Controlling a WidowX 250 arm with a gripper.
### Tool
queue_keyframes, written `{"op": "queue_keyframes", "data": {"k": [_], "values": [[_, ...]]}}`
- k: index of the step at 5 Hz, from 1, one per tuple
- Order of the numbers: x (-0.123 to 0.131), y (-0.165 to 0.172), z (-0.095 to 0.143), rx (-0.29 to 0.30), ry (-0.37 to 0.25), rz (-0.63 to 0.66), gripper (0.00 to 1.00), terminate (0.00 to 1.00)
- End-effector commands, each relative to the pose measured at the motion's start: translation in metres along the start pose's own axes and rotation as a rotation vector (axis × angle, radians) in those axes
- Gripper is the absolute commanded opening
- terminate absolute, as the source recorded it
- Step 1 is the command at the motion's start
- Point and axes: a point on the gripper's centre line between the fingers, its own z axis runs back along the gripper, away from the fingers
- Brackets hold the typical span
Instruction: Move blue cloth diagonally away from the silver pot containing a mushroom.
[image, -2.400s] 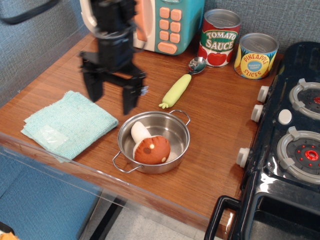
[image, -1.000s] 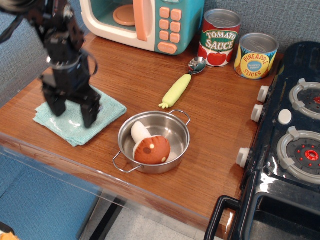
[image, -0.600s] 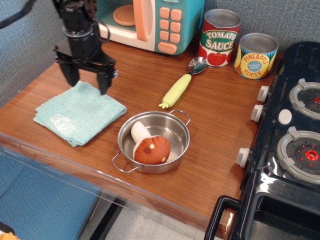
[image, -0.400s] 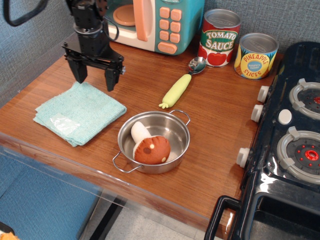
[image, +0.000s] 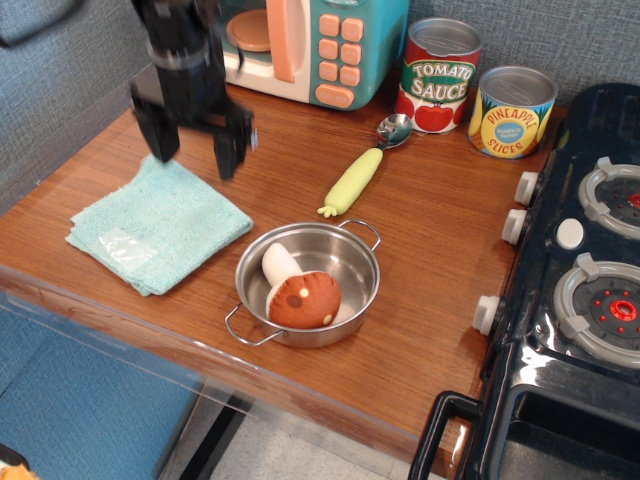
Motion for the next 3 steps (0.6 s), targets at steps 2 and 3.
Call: {"op": "queue_keyframes", "data": {"k": [2, 3], "values": [[-0.033, 0.022, -0.012, 0.072, 0.127, 0.004, 1.0, 0.0], [-0.048, 0.015, -0.04, 0.105, 0.229, -0.052, 1.0, 0.0]]}}
